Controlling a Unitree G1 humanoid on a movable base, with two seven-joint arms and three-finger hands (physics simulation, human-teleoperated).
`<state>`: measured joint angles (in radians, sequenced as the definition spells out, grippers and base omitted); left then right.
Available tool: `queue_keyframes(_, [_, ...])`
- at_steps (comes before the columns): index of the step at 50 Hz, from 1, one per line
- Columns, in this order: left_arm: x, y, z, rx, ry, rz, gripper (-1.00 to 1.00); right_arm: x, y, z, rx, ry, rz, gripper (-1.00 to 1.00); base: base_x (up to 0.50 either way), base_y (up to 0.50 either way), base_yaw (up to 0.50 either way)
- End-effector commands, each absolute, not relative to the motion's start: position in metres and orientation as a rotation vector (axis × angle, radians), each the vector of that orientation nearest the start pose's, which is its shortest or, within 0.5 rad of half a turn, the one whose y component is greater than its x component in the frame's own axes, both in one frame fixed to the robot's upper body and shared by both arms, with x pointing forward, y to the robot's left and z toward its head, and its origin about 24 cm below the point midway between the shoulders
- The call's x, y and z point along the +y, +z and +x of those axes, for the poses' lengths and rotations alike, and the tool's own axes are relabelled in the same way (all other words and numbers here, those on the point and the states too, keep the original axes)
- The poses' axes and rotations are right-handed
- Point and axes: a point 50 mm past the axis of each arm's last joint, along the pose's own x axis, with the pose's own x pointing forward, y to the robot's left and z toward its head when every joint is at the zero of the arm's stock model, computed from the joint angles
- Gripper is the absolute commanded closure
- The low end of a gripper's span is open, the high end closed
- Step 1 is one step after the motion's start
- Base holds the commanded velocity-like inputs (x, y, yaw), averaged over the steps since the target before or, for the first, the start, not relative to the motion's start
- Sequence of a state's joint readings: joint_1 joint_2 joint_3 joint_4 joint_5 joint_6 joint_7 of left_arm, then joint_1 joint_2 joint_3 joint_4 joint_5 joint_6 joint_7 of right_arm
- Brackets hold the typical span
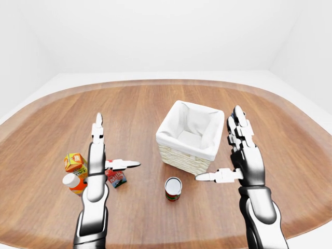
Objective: Pick the milk and place it in the basket.
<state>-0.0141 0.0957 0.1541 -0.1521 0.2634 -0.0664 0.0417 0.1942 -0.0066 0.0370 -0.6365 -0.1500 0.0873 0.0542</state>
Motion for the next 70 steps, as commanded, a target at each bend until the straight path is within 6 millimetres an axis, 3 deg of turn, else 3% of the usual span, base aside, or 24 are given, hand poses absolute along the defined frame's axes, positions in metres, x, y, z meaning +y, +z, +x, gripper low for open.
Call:
queue_keyframes(1, [0.22, 0.082, 0.267, -0.178, 0.276, 0.453, -1.0, -0.15, 0.136, 0.201, -0.356, 0.002, -0.161, -1.0, 0.0, 0.0, 0.0])
queue_keyframes(11, [0.239, 0.076, 0.271, -0.128, 0.342, 0.619, -1.0, -0.15, 0.135, 0.201, -0.351, 0.0, -0.161, -1.0, 0.0, 0.0, 0.0])
queue_keyframes(15, [0.239, 0.06, 0.27, -0.06, 0.306, 0.698, -1.0, -0.15, 0.135, 0.202, -0.352, -0.002, -0.16, -1.0, 0.0, 0.0, 0.0])
queue_keyframes(37, [0.232, 0.05, 0.263, -0.004, 0.198, 0.682, -1.0, -0.151, 0.138, 0.201, -0.362, -0.005, -0.159, -1.0, 0.0, 0.0, 0.0])
queue_keyframes(70, [0.243, 0.014, 0.28, 0.159, 0.229, 0.721, -1.0, -0.15, 0.139, 0.201, -0.368, -0.006, -0.158, -1.0, 0.0, 0.0, 0.0])
